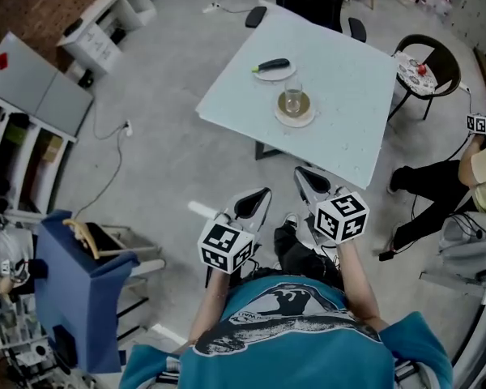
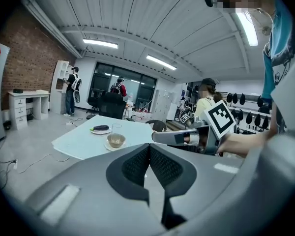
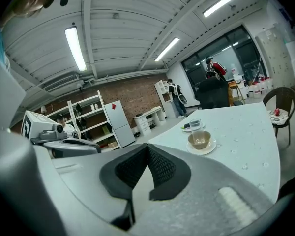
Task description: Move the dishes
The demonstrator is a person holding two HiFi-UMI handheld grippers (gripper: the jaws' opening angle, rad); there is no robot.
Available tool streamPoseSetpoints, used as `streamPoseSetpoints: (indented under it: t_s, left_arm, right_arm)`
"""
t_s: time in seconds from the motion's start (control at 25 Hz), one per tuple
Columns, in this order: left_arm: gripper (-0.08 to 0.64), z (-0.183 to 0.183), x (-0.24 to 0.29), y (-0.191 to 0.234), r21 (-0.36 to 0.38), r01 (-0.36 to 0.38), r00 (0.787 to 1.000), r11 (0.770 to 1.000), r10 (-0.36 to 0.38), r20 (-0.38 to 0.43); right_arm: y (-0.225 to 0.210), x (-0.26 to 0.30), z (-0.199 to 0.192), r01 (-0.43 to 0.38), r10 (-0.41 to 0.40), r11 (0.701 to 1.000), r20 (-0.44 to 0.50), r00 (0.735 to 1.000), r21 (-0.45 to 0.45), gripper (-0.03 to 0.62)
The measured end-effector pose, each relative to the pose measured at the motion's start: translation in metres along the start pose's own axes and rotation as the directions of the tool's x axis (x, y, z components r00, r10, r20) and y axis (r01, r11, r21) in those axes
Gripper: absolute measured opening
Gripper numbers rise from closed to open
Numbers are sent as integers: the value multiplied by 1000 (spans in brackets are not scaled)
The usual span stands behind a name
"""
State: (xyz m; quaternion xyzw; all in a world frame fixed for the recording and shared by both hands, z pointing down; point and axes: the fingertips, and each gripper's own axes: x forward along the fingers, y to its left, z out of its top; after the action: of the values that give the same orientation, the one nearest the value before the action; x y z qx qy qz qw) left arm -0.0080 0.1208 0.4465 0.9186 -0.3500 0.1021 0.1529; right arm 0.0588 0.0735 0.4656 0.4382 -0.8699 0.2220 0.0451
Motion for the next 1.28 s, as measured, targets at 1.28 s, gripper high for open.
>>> streamPoseSetpoints:
  t_s: [1.28]
  left_arm:
    - [14, 32, 95, 82, 45, -82, 988, 996, 87, -131]
  right_arm:
    - [-113, 94, 22, -15, 21, 993, -49, 999, 114, 2]
